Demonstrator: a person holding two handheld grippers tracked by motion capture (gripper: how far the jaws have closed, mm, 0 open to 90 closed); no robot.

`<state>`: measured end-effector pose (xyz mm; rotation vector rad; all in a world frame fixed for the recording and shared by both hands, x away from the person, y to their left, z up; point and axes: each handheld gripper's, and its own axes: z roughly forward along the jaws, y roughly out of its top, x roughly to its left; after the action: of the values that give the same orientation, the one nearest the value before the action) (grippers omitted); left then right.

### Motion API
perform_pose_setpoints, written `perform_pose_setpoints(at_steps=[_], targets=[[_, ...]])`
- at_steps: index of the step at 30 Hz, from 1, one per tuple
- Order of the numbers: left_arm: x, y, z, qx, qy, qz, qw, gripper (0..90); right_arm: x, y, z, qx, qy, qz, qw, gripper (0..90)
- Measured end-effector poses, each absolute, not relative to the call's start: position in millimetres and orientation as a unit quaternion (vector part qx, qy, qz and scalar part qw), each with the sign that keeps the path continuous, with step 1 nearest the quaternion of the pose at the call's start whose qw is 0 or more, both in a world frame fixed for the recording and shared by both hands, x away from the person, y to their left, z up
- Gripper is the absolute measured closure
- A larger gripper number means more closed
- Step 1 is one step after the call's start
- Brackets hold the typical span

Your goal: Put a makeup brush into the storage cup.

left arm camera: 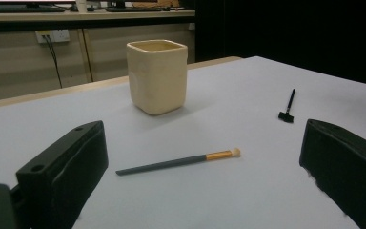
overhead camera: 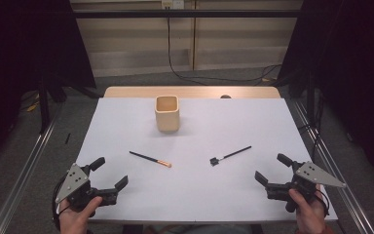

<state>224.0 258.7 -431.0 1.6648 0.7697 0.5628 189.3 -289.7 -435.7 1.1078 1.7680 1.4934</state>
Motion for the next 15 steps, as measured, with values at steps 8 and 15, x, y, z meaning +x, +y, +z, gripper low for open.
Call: perform_pose_setpoints(at_steps=[8,15], targets=[[225.2,258.4,-431.5,0.711,0.33,0.238,0.574,2.2,190.1,-291.4,-436.7,0.414,0.661,0.559,0.281,0.0],[223.8,259.0,-430.9,0.711,0.328,0.238,0.574,2.2,190.6,-290.4,-436.2,0.409,0.663,0.562,0.277,0.0]])
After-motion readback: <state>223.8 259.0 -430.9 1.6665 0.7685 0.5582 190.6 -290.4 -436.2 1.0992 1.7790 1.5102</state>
